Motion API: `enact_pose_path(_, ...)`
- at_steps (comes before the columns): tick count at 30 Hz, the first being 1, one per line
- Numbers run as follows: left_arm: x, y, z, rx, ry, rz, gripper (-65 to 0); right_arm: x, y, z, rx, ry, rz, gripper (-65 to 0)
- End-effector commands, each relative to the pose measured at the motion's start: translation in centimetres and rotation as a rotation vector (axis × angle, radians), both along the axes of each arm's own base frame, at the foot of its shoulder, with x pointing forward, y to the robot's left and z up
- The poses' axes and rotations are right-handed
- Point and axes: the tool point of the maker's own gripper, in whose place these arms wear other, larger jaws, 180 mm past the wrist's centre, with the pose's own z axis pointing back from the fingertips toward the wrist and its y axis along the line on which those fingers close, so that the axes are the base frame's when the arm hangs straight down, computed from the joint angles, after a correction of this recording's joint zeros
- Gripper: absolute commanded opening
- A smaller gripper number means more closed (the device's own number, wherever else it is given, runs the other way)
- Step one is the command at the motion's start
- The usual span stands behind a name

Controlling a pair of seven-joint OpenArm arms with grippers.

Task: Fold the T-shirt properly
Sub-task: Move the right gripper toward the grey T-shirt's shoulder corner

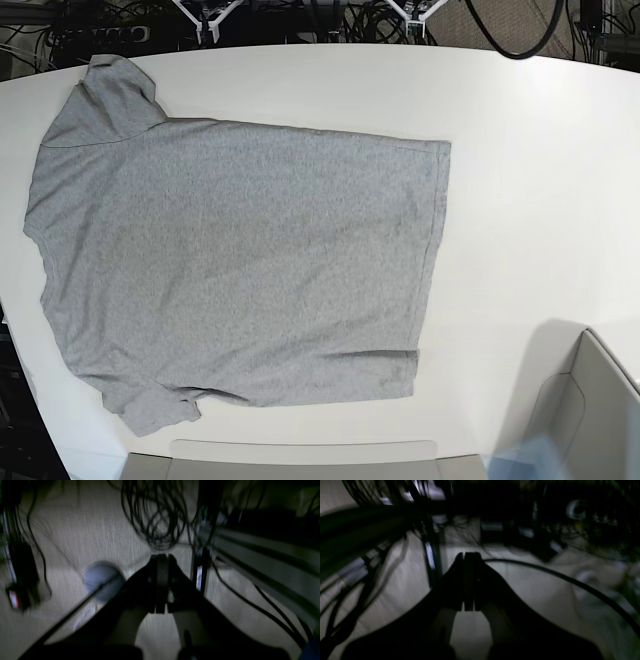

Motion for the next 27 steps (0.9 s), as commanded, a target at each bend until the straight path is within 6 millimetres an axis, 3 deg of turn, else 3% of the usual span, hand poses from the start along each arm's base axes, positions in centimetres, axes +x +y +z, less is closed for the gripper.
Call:
enact_pose_path(1,-1.2,0.0,0.5,0.004,-0.023,0.000,-64.6,-1.8,-0.8,0.3,-0.014,-0.003,-0.002,-64.7)
enact_pose_path(5,-2.0,0.0,2.8,0.010,-0.204,-0.021,-64.6,-2.6,-2.2,2.2,-0.032,-0.177,0.004,-64.7)
enact_pose_path(12,-1.6,0.3,10.3,0.027,-0.645,-0.092,-64.6,-2.2,-1.8,7.4,-0.013,-0.537,0.022,-64.5)
enact_pose_path(18,-0.3,0.8,11.2,0.043,-0.716,-0.093,-64.6,-1.8,-1.3,8.2,-0.001,-0.591,0.016,-64.5)
enact_pose_path(20,-0.7,0.9,11.9,0.047,-0.736,-0.096,-64.6,-1.6,-0.6,9.2,0.018,-0.640,0.018,-64.5)
enact_pose_path(22,-0.9,1.0,12.9,0.051,-0.769,-0.102,-64.6,-1.3,0.3,10.9,0.046,-0.706,0.024,-64.5)
enact_pose_path(27,-0.5,1.2,16.7,0.065,-0.894,-0.119,-64.6,0.5,2.3,17.4,0.112,-0.917,0.016,-64.5)
